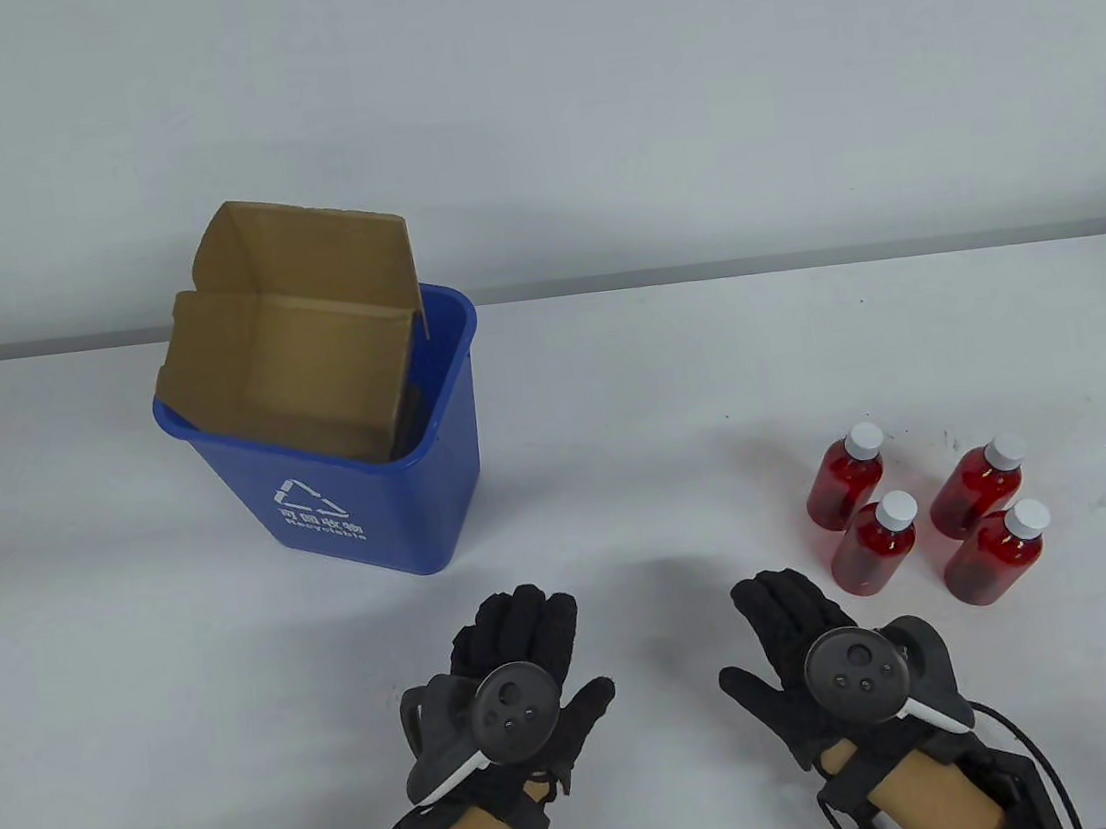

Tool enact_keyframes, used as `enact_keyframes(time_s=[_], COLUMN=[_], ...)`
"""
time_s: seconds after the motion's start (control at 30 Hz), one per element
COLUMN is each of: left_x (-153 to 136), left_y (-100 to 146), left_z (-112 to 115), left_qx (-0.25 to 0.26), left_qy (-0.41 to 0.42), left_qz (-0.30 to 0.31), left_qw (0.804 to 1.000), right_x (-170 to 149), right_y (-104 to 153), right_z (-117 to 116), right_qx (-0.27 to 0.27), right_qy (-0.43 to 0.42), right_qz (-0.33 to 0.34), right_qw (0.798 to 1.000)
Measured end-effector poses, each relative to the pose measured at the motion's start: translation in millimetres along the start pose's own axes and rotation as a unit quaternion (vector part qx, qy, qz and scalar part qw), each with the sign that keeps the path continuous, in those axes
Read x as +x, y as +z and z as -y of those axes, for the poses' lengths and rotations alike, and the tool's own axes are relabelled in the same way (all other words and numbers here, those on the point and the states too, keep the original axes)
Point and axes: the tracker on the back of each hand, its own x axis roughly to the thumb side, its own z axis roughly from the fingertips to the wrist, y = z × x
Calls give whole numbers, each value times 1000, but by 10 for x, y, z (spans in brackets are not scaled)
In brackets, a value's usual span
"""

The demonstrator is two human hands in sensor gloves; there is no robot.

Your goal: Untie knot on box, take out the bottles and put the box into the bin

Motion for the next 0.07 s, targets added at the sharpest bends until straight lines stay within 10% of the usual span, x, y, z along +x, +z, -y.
enact_keyframes(time_s=[0.07], left_x=[-2], left_y=[-1], left_z=[-1], left_qx=[1], left_qy=[0], left_qz=[-1], left_qw=[1000], right_x=[-3], right_y=[-6], right_z=[-14], right_qx=[3], right_qy=[1], right_qz=[-1], right_qw=[1000])
